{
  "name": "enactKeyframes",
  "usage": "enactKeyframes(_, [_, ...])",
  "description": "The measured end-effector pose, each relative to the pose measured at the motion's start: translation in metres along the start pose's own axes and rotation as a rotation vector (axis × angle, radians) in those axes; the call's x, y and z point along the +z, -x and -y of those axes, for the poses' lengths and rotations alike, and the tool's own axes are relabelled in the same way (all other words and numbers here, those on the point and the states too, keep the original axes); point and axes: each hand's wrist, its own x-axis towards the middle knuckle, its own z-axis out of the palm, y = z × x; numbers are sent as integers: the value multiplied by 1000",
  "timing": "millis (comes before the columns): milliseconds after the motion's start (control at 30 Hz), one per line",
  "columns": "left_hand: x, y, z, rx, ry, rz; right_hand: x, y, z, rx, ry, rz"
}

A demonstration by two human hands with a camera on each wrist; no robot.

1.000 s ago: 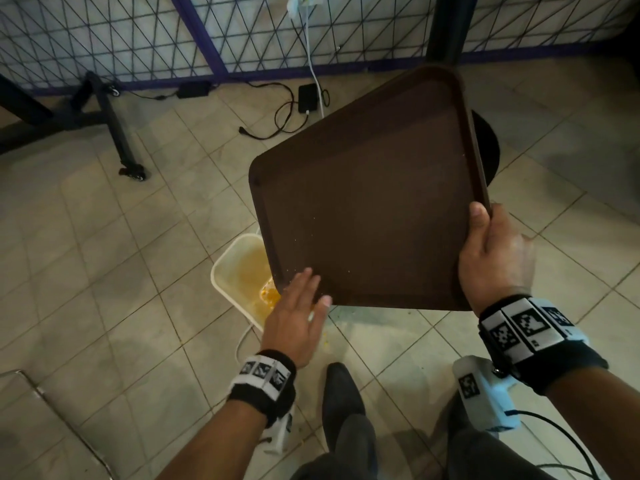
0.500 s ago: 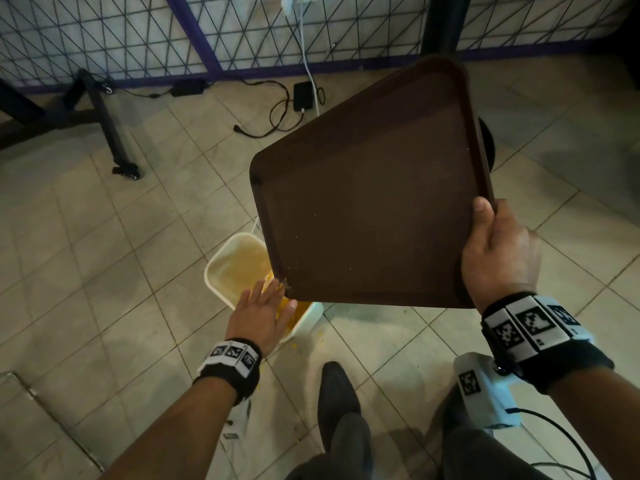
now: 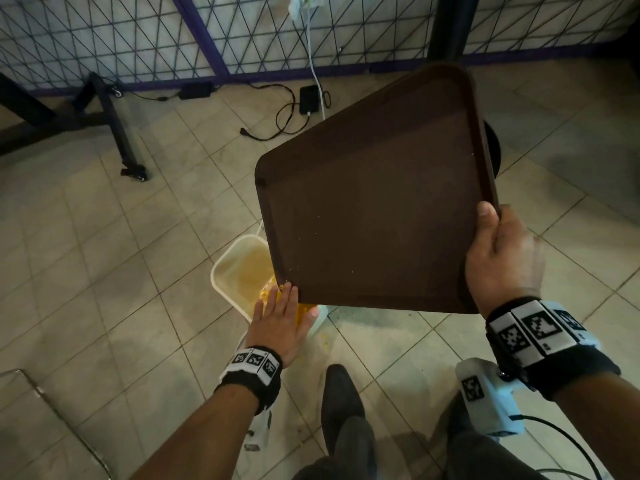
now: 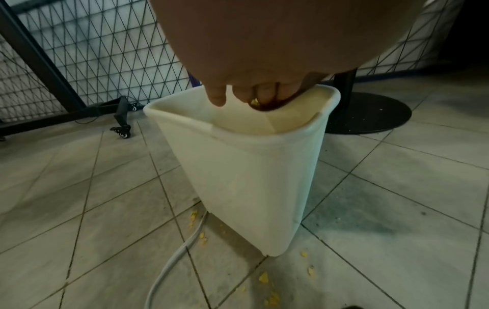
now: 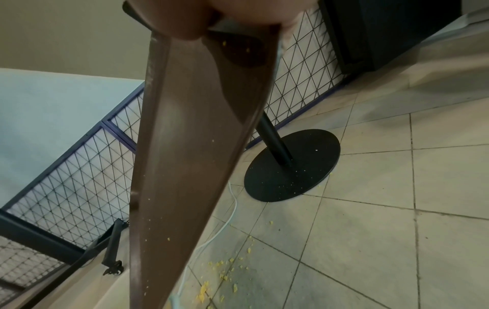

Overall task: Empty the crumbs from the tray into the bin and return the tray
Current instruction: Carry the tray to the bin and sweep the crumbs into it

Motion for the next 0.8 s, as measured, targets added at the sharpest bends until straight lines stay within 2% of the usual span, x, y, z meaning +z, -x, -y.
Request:
enactKeyframes(67, [-11,2,1,25,5,-112,2,1,-3,-8,17,8])
enactKeyframes(133, [-32,2,-8,43,114,-262,6,2,-4,-11,31,20])
enactKeyframes(233, [-66,-6,-35,103,249,-413,10,3,-2,-15,36,35])
enactKeyframes(367, [-88,-26,-75,199,357,-506,13,6,1,-17,15,59])
enactKeyframes(467, [-69,-28,-76,155,417,-474,12,7,3,0,-15,79])
enactKeyframes(600, [-21,-9,-47,-38,415,-292,9,7,3,16,-34,75])
enactKeyframes(700, [2,4,-19,-122,303,-119,5,7,4,20,-47,56])
enactKeyframes(800, [11,15,4,-84,124,3,2,8,6,15,-34,32])
